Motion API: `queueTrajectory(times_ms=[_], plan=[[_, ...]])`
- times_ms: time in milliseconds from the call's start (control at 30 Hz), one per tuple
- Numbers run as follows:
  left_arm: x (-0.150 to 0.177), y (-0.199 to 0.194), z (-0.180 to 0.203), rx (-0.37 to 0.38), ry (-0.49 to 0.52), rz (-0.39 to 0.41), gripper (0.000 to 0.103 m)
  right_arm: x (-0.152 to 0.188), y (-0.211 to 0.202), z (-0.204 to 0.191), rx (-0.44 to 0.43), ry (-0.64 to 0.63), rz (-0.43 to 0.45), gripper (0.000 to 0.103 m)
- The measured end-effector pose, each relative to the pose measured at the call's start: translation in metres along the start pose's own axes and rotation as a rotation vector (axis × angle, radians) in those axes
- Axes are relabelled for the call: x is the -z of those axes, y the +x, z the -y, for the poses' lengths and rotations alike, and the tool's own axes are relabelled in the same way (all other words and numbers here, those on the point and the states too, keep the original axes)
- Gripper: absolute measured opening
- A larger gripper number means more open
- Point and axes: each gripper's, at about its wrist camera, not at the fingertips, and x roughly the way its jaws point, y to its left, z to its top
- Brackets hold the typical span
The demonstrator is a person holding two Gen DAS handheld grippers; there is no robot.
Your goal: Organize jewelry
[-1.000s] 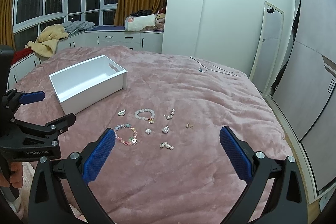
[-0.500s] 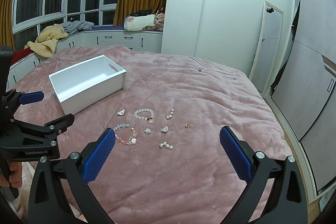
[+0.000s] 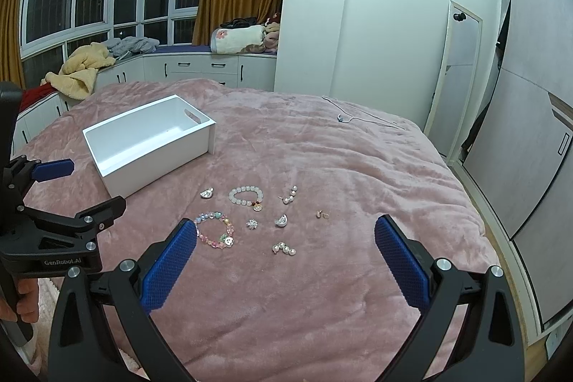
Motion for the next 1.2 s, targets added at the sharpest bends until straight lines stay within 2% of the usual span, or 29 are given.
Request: queueTrajectory(times_ms=[300, 600, 800, 1100, 1200], plan=[[0.002, 0.008, -0.008, 0.007, -0.010, -0.016, 0.100, -0.003, 0.004, 0.000, 0.001, 0.003, -0.004, 0.098], [-0.008, 0.035, -0.009, 0.014, -0.004, -0.034, 0.100, -0.017, 0.029, 0.001, 0.005, 0.006, -0.021, 0.098], [-0.016, 0.058, -0.008, 0.018, 0.007, -0.048, 0.100, -0.026, 0.061, 0.009, 0.026, 0.004, -0.047, 0.098], [-0.024, 0.118, -0.004, 0.053, 0.033, -0.099, 0.100, -0.028, 0.127, 0.040, -0.004, 0.112, -0.127, 0.098], [-0.023, 0.141, -0.001, 0.055, 0.066, -0.114, 0.100, -0.023, 0.148, 0.047, -0.001, 0.127, -0.149, 0.091]])
